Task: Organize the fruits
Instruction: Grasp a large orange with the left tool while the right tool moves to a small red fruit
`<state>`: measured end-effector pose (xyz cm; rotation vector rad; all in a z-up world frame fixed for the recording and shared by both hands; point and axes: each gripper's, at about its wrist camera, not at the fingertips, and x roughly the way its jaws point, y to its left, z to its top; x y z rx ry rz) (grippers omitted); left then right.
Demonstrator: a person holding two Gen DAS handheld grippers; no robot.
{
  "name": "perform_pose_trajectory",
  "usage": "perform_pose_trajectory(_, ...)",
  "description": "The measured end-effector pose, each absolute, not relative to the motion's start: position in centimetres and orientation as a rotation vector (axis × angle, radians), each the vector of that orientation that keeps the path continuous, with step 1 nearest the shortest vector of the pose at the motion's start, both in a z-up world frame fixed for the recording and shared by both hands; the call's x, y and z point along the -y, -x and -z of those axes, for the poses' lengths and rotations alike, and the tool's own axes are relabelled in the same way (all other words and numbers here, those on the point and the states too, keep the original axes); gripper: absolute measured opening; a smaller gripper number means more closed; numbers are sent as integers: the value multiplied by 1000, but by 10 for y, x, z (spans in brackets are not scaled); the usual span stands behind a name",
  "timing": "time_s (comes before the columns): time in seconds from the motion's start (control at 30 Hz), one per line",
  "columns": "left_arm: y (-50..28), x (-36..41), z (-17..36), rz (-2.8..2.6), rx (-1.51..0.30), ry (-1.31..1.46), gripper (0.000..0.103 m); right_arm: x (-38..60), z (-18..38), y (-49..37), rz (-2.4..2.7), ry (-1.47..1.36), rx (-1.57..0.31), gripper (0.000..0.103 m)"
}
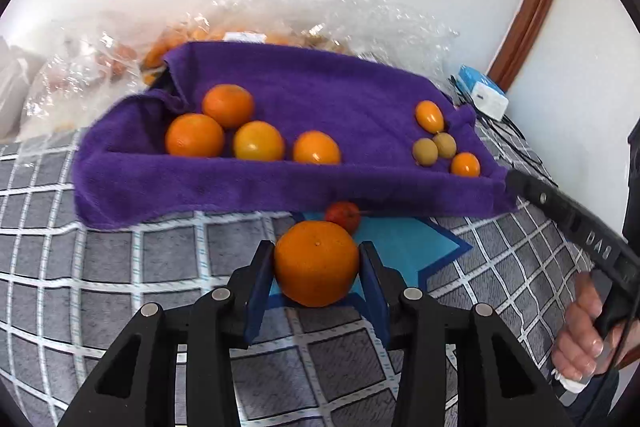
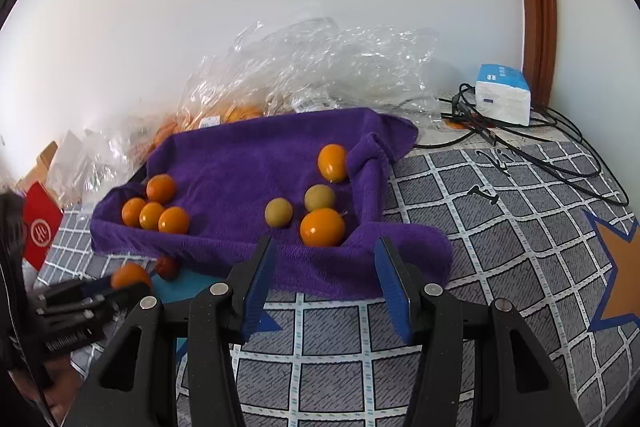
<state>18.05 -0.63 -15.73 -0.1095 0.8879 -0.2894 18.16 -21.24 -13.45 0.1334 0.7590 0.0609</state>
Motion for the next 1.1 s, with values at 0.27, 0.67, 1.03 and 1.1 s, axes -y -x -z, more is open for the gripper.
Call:
perform_pose_trajectory(0.27,-175,-47,121,175,-734,218,40,194,132,-178,-123,-139,-773,45)
perform_pose_trajectory(0.67,-174,-90,113,30,-654,291,40,104,152,-195,-230,-18,-891,37)
perform_pose_trajectory(1.03,-174,-106,109,28,-648,364,40,67,177,-219,-242,36,-970,37)
perform_pose_trajectory(1.1,-173,-106,108,27,-644,363,40,62,178,-221,-241,53,-971,37)
